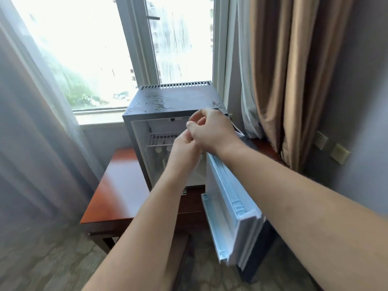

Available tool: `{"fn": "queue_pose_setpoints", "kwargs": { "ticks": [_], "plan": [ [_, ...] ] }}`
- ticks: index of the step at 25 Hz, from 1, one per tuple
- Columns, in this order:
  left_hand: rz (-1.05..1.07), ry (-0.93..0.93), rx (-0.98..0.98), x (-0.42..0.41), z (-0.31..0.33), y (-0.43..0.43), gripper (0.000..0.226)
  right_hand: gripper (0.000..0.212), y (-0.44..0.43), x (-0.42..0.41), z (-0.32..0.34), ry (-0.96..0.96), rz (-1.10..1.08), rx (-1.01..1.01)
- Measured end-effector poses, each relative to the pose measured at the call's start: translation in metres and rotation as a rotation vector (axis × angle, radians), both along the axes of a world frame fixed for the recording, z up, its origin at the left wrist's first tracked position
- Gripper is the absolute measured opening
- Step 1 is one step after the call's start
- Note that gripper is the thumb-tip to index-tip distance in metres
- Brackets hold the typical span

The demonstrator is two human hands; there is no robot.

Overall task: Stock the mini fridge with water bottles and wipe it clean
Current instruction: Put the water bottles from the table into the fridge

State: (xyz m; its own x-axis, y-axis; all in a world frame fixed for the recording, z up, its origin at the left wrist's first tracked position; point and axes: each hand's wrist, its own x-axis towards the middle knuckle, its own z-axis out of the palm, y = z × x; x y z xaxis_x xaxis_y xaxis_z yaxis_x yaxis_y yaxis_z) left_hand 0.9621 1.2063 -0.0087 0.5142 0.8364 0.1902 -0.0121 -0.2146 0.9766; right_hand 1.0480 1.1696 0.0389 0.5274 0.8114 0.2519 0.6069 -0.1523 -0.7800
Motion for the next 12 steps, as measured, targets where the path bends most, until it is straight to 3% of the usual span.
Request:
{"fn": "queue_pose_setpoints", "kwargs": {
  "ticks": [5, 9, 12],
  "plan": [
    [-0.166, 0.243, 0.104, 0.022, 0.012, -0.04, 0.02, 0.015, -0.071, 0.055, -0.009, -0.096, -0.203, -0.146],
    [-0.232, 0.435, 0.228, 0.033, 0.005, -0.058, 0.03, 0.042, -0.104, 0.069, -0.042, 0.065, -0.242, -0.231],
    [-0.217, 0.497, 0.263, 0.028, 0.0, -0.063, 0.031, 0.044, -0.105, 0.065, -0.053, 0.075, -0.25, -0.228]
  ]
}}
